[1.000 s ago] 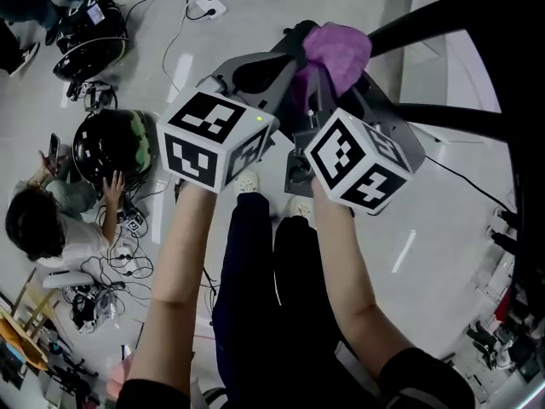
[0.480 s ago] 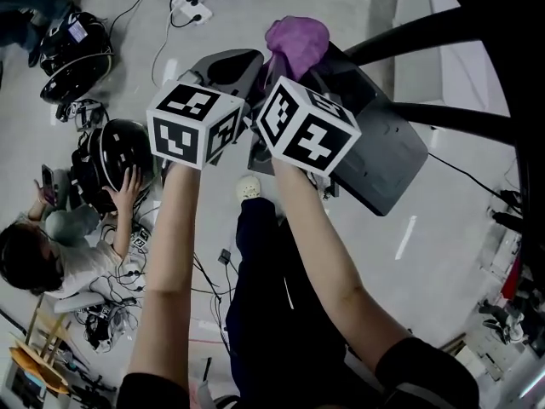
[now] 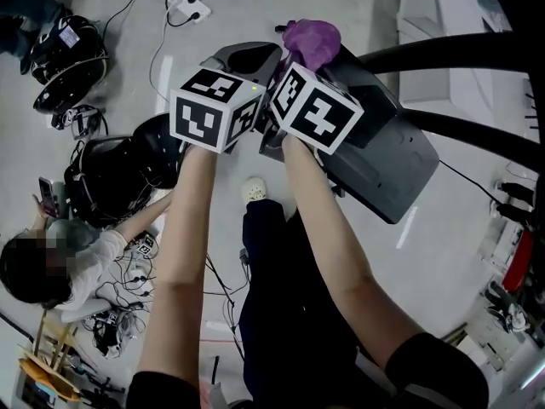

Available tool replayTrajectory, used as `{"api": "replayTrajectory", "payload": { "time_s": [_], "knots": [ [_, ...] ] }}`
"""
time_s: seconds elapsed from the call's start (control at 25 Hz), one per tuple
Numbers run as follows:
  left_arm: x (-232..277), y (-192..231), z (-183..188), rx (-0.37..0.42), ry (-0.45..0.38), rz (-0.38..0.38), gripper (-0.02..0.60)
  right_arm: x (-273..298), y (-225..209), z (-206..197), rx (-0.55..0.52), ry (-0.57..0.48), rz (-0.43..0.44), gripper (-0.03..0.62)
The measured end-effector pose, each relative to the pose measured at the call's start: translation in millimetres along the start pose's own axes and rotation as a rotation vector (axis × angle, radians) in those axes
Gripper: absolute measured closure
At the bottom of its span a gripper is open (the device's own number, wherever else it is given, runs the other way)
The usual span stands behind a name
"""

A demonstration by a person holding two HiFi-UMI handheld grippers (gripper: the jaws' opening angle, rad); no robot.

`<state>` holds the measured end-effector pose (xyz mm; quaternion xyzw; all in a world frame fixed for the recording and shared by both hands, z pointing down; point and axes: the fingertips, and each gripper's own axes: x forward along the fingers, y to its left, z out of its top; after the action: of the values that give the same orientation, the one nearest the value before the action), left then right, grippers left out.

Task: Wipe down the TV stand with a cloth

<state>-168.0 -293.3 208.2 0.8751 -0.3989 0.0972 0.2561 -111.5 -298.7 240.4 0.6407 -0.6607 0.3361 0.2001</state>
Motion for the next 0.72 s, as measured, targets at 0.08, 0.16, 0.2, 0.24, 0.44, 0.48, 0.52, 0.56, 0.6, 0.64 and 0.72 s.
{"api": "replayTrajectory", "payload": {
  "time_s": [0.08,0.16,0.2,0.24,0.44,0.48,0.52,0.56,0.6,0.64,0.72],
  "knots": [
    [8,-3,-5,0.000,0.011,-0.022,0.577,4,-7,1,0.015,0.002,-0.031,0.494],
    [16,-5,-9,-0.017,0.017,-0.046,0.577,7,-17,2,0.047,0.003,-0.059,0.494],
    [20,-7,-11,-0.025,0.020,-0.058,0.577,7,-23,2,0.065,0.006,-0.078,0.494],
    [23,-10,-13,-0.027,0.027,-0.068,0.577,7,-29,1,0.082,0.011,-0.099,0.494],
    [29,-13,-22,-0.025,0.056,-0.096,0.577,1,-50,-8,0.167,0.026,-0.216,0.494],
    [28,-10,-23,-0.035,0.057,-0.089,0.577,0,-52,-10,0.171,0.029,-0.247,0.494],
    [26,-6,-25,-0.038,0.063,-0.077,0.577,0,-54,-12,0.170,0.031,-0.280,0.494],
    [24,-3,-27,-0.033,0.073,-0.064,0.577,-1,-55,-13,0.168,0.032,-0.307,0.494],
    [22,0,-30,-0.024,0.086,-0.054,0.577,-2,-57,-14,0.171,0.031,-0.327,0.494],
    [19,2,-33,-0.016,0.098,-0.047,0.577,-3,-58,-15,0.181,0.029,-0.341,0.494],
    [16,6,-37,-0.008,0.115,-0.039,0.577,-7,-60,-15,0.224,0.019,-0.358,0.494]
  ]
}}
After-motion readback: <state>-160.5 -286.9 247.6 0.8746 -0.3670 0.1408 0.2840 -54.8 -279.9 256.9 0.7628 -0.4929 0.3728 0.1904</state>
